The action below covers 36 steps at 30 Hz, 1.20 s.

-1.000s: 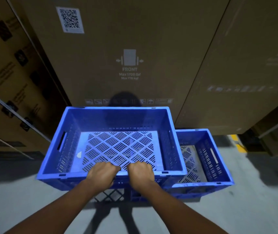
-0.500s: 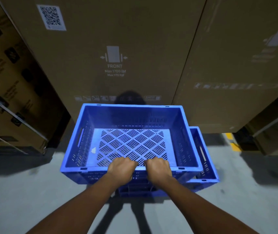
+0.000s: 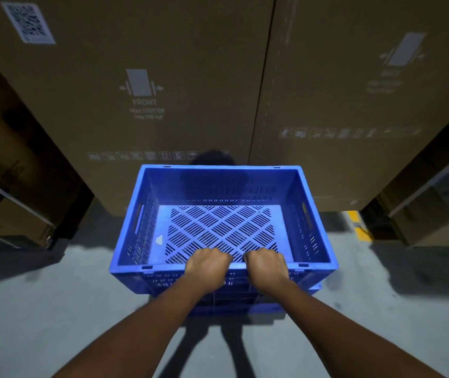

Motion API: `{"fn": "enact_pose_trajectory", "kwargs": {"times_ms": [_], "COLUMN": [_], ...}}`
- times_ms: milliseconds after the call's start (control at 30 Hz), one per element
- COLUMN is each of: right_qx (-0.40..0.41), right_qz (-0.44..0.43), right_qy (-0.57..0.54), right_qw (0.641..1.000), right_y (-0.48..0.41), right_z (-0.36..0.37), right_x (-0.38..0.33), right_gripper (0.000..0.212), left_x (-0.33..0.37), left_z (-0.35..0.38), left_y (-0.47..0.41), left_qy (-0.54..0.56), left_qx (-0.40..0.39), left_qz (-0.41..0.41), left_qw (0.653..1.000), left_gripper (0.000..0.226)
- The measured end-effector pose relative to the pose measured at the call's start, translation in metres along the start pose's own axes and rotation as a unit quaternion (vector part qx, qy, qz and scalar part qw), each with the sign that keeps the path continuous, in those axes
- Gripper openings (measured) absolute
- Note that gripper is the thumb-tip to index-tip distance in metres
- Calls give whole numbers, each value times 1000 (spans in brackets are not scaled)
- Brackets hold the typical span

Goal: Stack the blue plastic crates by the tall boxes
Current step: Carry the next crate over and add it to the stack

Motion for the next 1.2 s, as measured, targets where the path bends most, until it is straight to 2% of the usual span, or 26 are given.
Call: {"fn": "enact_pose_trajectory", "kwargs": {"times_ms": [233, 567, 833, 1000, 1200], "right_qx": [8, 1, -20, -1, -5], "right_qz": [3, 1, -47, -54, -65], "right_qy": [-1, 12, 6, 17, 46], "right_qw": [1000, 1000, 999, 998, 997], "right_y": [4, 1, -11, -6, 3], "right_z": [2, 3, 1, 4, 8], "right_x": [27, 28, 35, 34, 49], "right_gripper": [17, 18, 30, 21, 20], "left_x": [24, 26, 26, 30, 50], "left_z": [-1, -2, 1, 5, 6], "left_y": [-13, -14, -24, -22, -20], "left_qy": [-6, -8, 0, -20, -21], "left_qx": [8, 14, 18, 23, 26], "left_qz": [0, -7, -20, -23, -38], "left_qw": [1000, 1000, 1000, 999, 999], "left_gripper": [16, 19, 23, 31, 28]}}
Point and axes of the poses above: each hand's wrist, its own y-axis away from the middle knuckle, its own z-axis out of the palm, x = y × z, the point moved 3 cm from there along -y, towards the middle knuckle, and after that the axes turned 7 degrees about x, right-handed, at the moved point
